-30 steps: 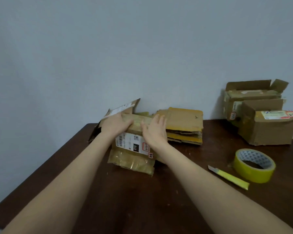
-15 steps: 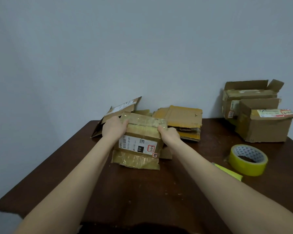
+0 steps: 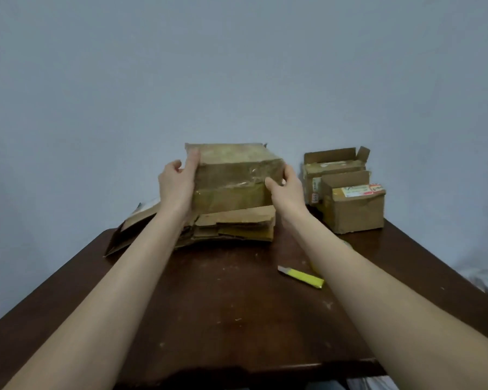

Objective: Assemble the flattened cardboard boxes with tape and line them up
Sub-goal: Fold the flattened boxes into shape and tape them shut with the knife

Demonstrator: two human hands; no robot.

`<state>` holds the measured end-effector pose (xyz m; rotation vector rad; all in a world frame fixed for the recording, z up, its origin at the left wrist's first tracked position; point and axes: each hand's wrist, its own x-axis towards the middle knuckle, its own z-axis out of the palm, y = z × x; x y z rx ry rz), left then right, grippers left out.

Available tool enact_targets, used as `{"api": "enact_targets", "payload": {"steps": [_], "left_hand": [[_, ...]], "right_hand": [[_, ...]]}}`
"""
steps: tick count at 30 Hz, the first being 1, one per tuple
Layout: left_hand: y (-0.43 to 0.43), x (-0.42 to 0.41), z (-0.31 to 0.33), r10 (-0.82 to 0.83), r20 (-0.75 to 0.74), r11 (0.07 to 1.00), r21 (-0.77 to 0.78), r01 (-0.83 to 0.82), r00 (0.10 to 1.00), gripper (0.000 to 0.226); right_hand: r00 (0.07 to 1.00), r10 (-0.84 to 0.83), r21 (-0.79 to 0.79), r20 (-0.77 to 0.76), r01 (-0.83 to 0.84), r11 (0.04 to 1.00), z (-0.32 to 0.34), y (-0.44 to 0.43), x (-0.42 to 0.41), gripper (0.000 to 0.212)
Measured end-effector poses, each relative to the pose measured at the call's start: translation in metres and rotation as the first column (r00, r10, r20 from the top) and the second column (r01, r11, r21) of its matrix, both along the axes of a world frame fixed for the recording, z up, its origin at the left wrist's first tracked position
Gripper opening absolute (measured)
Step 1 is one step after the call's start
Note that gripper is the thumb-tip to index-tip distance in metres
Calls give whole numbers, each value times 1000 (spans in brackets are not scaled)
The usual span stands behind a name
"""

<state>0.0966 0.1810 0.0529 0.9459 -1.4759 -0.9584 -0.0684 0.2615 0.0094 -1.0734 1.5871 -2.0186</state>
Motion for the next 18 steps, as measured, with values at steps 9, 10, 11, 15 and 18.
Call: {"api": "enact_targets", "payload": {"steps": [9, 10, 11, 15, 18], "left_hand": [[26, -112, -31, -330, -152, 943, -9, 333, 932, 36], [30, -123, -32, -340, -129, 940, -34, 339, 931, 43], [33, -135, -34, -351, -106, 936, -54, 347, 930, 47], [57, -175, -44, -427, -74, 903, -85, 420, 901, 50], [71, -200, -53, -454, -85, 891, -50, 451, 887, 47]], "right_hand": [[987, -159, 103, 15, 157, 982, -18, 46, -105, 62], [981, -161, 93, 106, 152, 984, -19, 52, -112, 55], [967, -177, 81, 186, 164, 983, -20, 57, -120, 48], [890, -421, 120, 174, 405, 906, -35, 84, -147, 48], [850, -507, 102, 142, 497, 862, -44, 99, -161, 52]]}}
